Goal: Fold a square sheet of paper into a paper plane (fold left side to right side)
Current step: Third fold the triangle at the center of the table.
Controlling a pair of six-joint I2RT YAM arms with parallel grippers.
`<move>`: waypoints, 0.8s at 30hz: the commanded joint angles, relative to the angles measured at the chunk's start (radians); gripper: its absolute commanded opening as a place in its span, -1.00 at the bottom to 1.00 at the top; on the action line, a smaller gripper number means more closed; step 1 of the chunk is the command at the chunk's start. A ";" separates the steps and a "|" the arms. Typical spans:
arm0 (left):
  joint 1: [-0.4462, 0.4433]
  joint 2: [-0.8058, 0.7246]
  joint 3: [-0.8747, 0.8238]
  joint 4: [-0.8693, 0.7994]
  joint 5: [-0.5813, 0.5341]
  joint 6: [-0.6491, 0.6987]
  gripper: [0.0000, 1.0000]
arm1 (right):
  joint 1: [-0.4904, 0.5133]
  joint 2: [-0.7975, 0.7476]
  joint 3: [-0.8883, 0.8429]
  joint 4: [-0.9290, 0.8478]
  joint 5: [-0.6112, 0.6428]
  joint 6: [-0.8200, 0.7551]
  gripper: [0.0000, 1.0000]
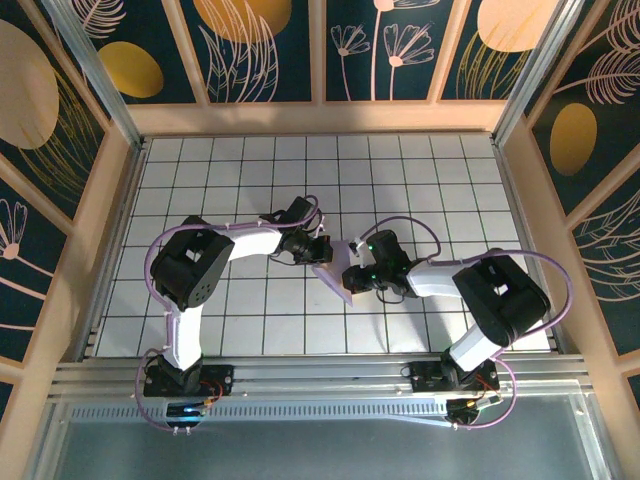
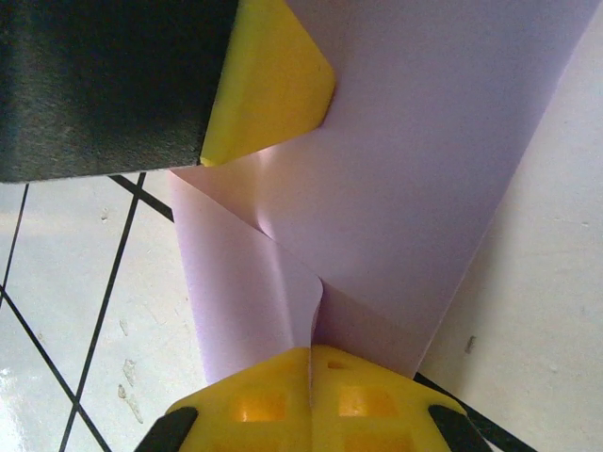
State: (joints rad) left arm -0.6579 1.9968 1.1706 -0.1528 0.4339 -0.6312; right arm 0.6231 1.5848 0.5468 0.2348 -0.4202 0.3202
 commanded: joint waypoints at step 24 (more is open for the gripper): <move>-0.025 -0.336 -0.275 0.150 0.022 -0.142 -0.89 | -0.006 0.038 0.012 -0.055 0.024 -0.023 -1.00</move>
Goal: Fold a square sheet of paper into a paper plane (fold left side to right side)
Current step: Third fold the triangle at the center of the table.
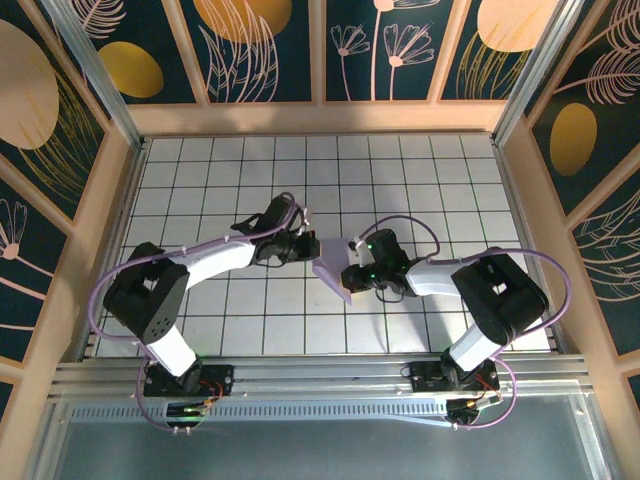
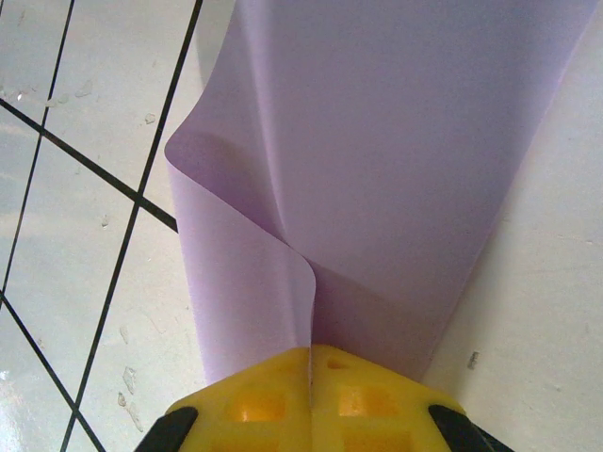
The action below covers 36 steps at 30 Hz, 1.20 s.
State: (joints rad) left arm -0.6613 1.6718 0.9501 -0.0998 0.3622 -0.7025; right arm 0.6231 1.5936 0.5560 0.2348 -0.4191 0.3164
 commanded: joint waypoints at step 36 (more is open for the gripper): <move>-0.072 0.168 -0.042 0.127 0.069 -0.124 -0.96 | -0.004 0.040 0.005 -0.077 0.032 -0.025 -1.00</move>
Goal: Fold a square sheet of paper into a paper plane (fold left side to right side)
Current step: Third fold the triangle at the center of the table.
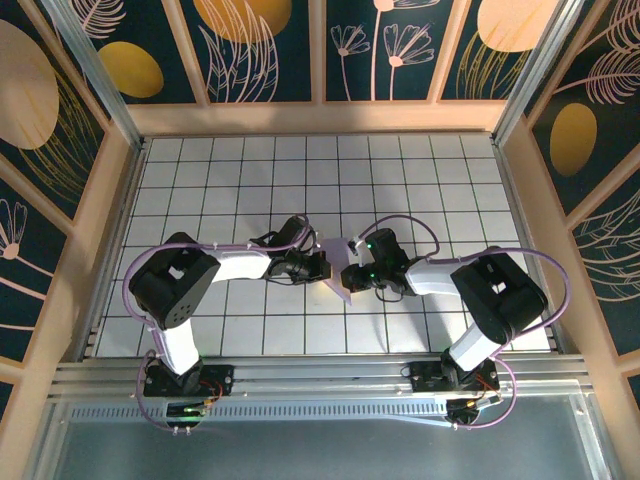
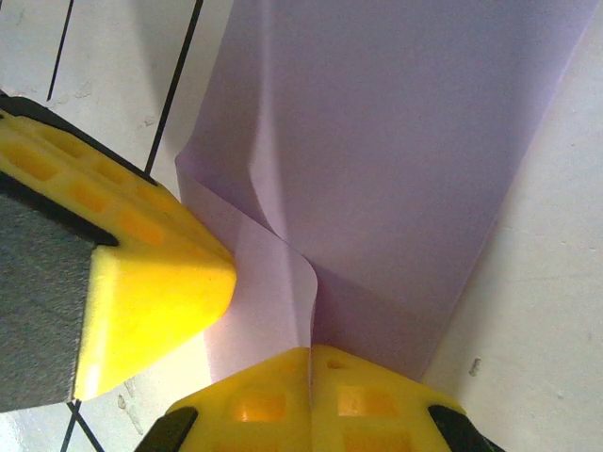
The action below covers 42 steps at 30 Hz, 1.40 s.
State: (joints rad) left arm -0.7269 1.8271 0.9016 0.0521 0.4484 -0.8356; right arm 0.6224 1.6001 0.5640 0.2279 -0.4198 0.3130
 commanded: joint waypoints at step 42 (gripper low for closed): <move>-0.006 -0.007 -0.088 -0.006 -0.059 -0.007 -0.99 | -0.070 -0.186 0.035 -0.177 -0.032 0.046 -0.26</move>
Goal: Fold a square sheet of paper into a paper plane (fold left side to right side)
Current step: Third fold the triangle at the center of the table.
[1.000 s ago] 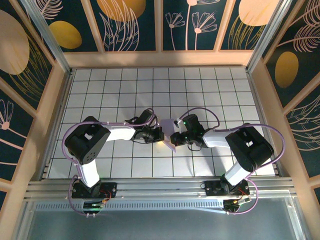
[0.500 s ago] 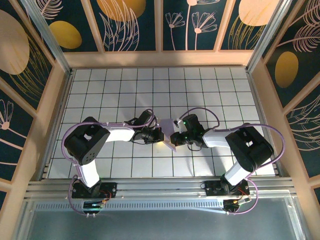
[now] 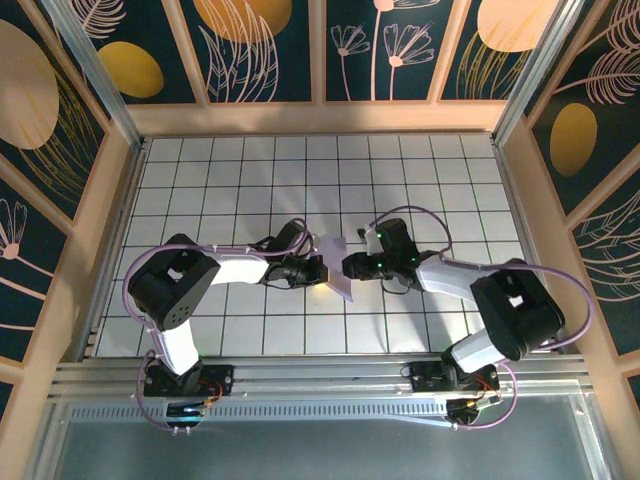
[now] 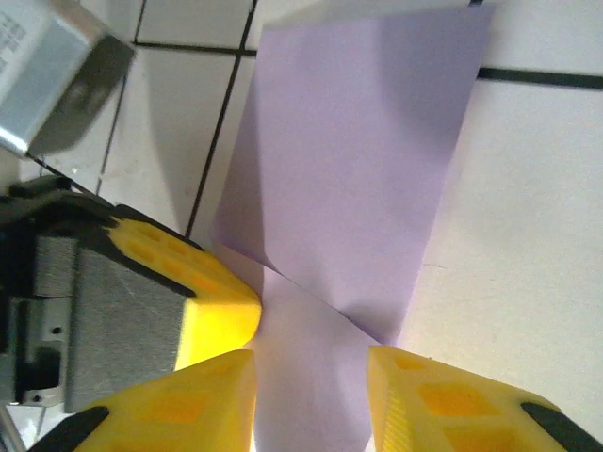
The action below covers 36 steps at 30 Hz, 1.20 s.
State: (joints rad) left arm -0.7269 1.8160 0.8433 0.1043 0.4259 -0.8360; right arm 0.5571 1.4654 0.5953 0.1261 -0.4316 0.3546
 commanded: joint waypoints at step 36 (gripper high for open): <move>-0.005 0.006 -0.014 -0.069 -0.039 0.000 -0.99 | 0.039 0.045 -0.103 -0.044 -0.210 0.074 -1.00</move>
State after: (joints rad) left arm -0.7269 1.8156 0.8433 0.1043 0.4255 -0.8360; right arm 0.5873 1.4963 0.5049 0.0711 -0.6552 0.4290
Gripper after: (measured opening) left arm 0.044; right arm 0.047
